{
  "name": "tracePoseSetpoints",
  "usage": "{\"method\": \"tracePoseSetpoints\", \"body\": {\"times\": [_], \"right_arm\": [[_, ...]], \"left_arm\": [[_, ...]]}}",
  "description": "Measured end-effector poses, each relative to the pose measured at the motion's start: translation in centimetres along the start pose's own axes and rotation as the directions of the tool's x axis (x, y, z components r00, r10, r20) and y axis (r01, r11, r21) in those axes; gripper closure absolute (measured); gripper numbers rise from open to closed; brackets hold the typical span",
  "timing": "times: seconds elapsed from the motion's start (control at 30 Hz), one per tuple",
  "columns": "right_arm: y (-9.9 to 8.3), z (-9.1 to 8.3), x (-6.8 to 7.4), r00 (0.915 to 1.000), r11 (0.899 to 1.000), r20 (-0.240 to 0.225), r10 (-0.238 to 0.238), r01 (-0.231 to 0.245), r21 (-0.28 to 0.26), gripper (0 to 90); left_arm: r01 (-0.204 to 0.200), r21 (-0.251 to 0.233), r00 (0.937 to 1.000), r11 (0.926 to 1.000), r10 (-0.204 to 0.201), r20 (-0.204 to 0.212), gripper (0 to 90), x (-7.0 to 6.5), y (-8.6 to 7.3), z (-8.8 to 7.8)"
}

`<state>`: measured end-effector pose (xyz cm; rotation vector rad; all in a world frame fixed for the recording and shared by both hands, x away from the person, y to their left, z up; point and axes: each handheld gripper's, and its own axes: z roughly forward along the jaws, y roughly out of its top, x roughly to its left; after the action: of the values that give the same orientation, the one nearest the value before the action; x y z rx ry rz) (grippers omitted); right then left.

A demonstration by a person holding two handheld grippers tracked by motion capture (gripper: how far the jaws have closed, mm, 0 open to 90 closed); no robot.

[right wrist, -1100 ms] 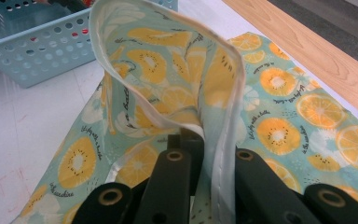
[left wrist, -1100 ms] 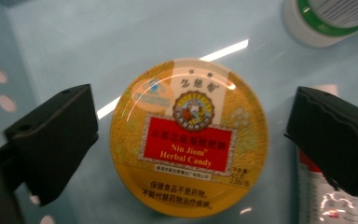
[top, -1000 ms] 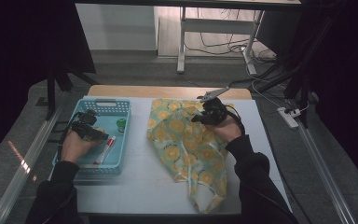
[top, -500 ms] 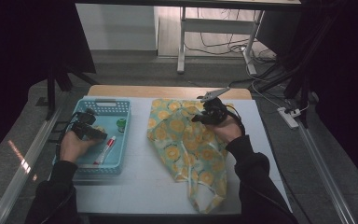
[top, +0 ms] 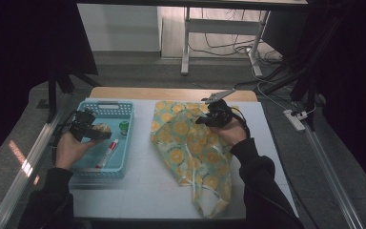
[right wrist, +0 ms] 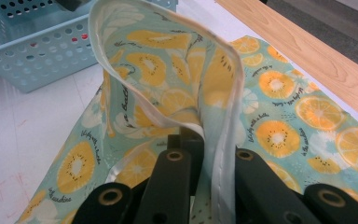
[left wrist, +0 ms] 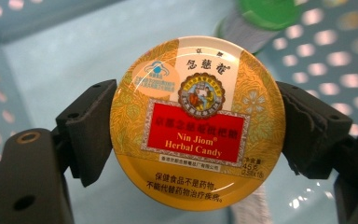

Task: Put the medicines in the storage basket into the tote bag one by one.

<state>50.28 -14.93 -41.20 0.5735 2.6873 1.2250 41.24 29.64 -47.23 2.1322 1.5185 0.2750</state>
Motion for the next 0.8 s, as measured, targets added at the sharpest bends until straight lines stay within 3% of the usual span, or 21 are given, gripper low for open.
{"method": "tracePoseSetpoints", "body": {"times": [0.2,0.43,0.6,0.8], "right_arm": [[0.0,-0.1,0.0,1.0000,1.000,0.003,0.000,0.000,-0.003,90.0],[0.0,-0.1,0.0,1.0000,1.000,0.003,0.000,0.000,-0.007,90.0],[0.0,-0.2,0.0,1.0000,1.000,0.003,0.000,0.000,-0.011,90.0],[-0.1,-0.3,-0.2,1.0000,1.000,0.006,0.007,-0.007,-0.015,90.0]], "left_arm": [[-0.064,-0.053,0.9971,0.9965,0.066,0.038,20.6,-2.0,0.5,-1.6],[-0.131,-0.082,0.9895,0.9880,0.136,0.050,20.6,-4.3,1.1,-2.6],[-0.179,-0.105,0.9792,0.9782,0.188,0.078,20.6,-6.4,1.6,-2.9],[-0.237,-0.131,0.9593,0.9626,0.253,0.125,20.6,-9.3,2.4,-2.7]]}}
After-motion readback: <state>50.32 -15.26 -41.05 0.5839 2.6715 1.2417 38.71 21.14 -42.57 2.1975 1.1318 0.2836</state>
